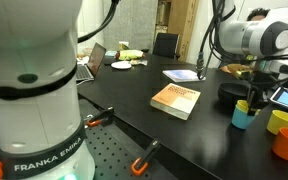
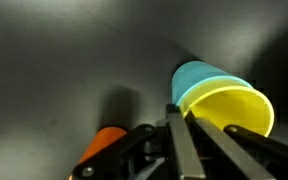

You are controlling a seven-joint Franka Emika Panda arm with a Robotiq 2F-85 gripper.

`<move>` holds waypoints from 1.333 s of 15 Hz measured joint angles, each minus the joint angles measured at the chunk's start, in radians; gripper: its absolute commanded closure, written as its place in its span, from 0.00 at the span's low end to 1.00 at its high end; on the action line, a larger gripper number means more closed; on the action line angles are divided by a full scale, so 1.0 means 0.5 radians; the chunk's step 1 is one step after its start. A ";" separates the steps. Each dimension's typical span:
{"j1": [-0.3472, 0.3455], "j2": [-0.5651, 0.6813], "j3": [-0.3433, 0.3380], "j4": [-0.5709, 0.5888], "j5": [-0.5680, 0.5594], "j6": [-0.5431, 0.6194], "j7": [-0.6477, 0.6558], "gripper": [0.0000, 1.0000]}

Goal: Unstack the plastic cups

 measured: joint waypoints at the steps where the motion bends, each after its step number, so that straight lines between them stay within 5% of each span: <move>1: -0.001 0.001 0.001 0.001 0.010 0.000 -0.006 0.53; 9: -0.001 -0.011 0.005 0.006 0.024 0.003 -0.017 0.00; 11: -0.001 -0.012 0.006 0.006 0.024 0.003 -0.018 0.32; 13: -0.001 -0.012 0.006 0.007 0.024 0.003 -0.019 0.40; 20: -0.001 -0.012 0.007 0.007 0.024 0.003 -0.020 0.94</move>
